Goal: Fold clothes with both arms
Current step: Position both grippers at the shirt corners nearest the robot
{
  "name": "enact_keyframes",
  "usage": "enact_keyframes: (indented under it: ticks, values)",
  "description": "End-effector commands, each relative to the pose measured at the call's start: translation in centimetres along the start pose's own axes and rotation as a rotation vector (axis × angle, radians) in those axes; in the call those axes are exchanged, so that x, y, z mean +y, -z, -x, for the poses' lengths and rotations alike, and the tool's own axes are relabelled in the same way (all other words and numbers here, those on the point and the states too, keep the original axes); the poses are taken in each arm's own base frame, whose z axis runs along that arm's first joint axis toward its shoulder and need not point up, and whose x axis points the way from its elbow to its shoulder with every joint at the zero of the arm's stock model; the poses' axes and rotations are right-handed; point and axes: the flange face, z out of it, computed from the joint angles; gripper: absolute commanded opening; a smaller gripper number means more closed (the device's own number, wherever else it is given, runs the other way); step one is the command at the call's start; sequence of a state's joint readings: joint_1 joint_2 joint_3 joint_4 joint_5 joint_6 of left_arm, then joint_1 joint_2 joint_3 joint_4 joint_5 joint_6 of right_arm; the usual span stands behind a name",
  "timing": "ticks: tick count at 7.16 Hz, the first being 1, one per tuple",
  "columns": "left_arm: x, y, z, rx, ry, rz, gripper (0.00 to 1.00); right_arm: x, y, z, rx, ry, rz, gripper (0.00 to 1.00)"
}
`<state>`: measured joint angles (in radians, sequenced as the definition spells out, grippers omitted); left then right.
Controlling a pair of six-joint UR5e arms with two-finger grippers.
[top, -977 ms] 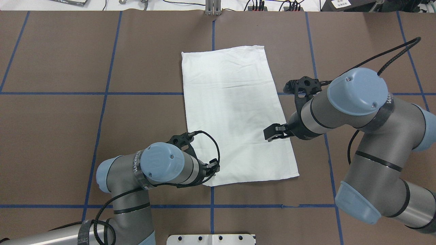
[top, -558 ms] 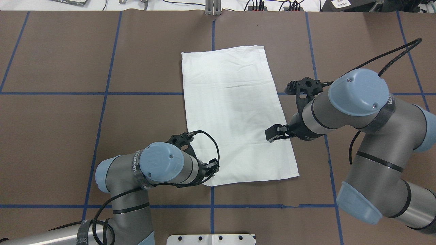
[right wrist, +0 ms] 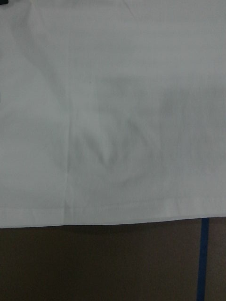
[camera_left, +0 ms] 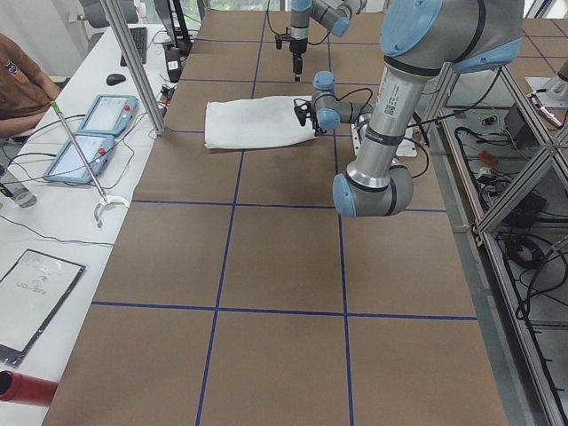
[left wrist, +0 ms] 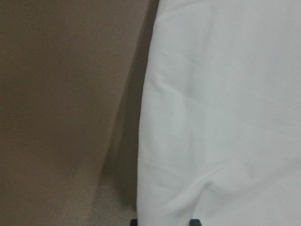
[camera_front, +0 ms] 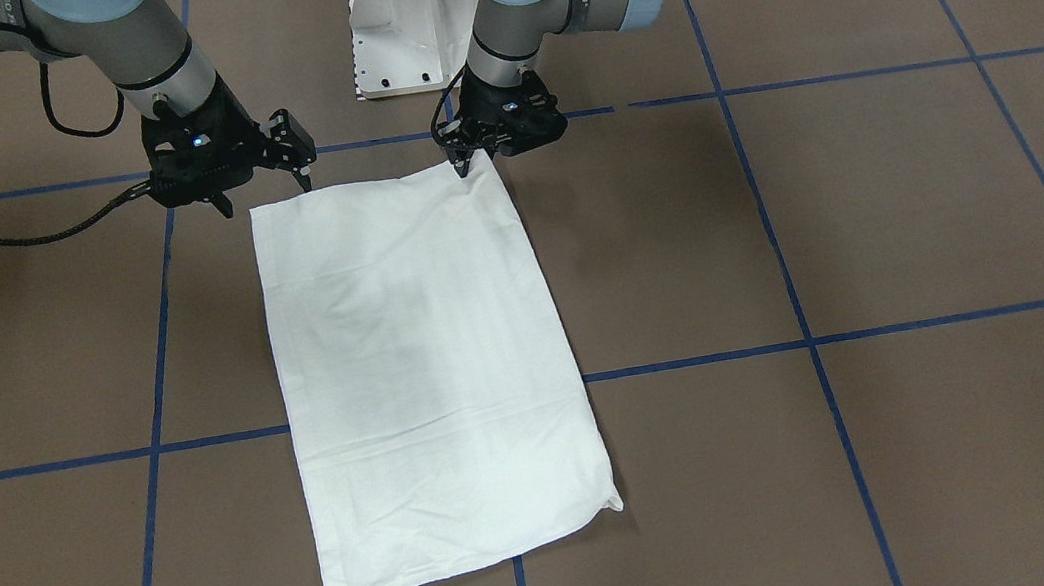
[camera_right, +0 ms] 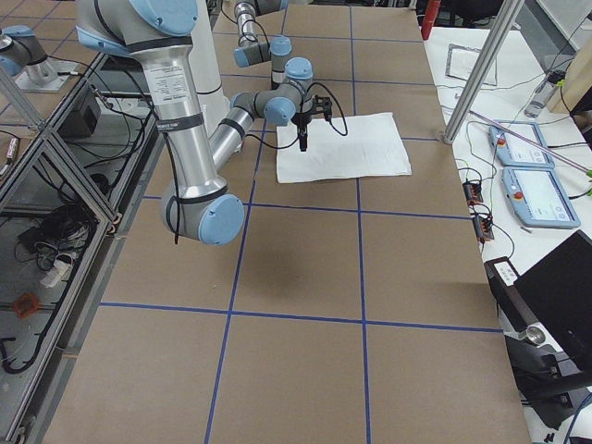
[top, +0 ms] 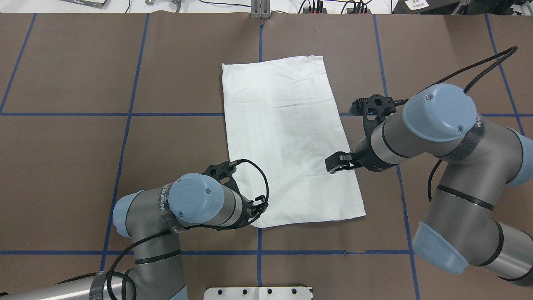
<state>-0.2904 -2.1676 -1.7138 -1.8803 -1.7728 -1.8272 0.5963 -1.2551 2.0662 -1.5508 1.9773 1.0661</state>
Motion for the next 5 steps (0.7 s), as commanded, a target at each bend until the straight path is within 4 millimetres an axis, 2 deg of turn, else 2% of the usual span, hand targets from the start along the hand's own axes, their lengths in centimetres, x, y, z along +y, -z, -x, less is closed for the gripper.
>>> enact_keyframes:
  ticks: [1, 4, 5]
  values:
    - [-0.1, 0.0, 0.1, -0.004, 0.003, -0.003, 0.0, 0.0, 0.0, 0.0, 0.0, -0.001, -0.001, 1.0]
    - [-2.1, 0.9, -0.1, 0.005, -0.004, -0.025, 0.0, 0.1, -0.1, 0.4, 0.0, -0.032, -0.004, 1.0]
    - [-2.9, 1.0, 0.7, -0.006, -0.02, -0.016, 0.0, 0.7, -0.8, 1.1, 0.001, -0.095, 0.009, 1.0]
